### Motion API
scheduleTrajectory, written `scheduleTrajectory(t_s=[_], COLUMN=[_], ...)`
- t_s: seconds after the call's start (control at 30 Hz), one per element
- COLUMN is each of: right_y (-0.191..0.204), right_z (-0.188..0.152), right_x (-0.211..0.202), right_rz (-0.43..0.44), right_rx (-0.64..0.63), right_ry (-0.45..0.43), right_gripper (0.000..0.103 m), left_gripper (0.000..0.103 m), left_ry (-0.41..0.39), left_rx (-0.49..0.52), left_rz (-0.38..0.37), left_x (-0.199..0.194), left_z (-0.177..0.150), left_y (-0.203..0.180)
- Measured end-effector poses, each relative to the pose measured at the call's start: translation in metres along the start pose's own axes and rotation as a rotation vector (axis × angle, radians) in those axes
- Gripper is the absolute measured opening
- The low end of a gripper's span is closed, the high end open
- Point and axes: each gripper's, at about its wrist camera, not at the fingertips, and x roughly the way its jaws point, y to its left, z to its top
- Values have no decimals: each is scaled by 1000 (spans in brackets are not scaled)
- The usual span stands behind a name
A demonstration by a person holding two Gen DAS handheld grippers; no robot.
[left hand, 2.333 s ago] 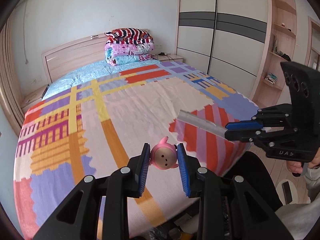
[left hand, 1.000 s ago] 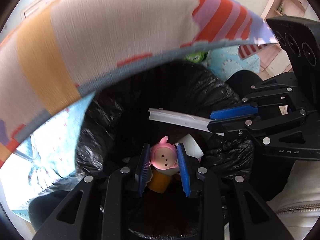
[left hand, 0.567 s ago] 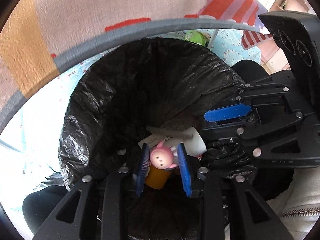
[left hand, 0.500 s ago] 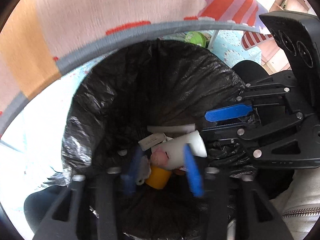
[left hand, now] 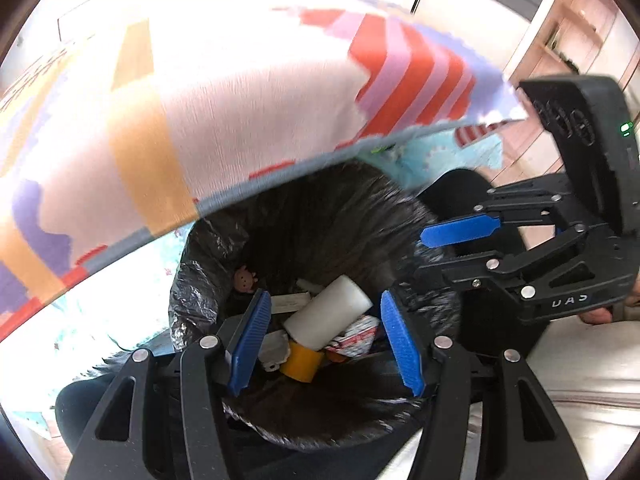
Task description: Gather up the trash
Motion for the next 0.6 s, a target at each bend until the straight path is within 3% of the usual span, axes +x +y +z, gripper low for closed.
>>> scheduleTrajectory(t_s=[0.1,0.17,0.33,0.6], right_y=[8,13,22,25], right_z=[0,-2,-7,-9], right_x=[-13,-23,-41,-45], right_rz=[11,6,6,12], right_rx=[-12,-26,-38,-37], right_ry=[-14,-22,-36,-34], right_gripper=[50,62,76,80], left_gripper=[58,69,81,83], left_ry=[-26,-49,-88,-89], left_rx=[-10,-12,-10,-11], left_rz=[-19,-25,-36,-32], left_x=[-15,-28,-47,-61], left_z=[0,-1,-1,0], left_y=[-4,-7,-19,-25])
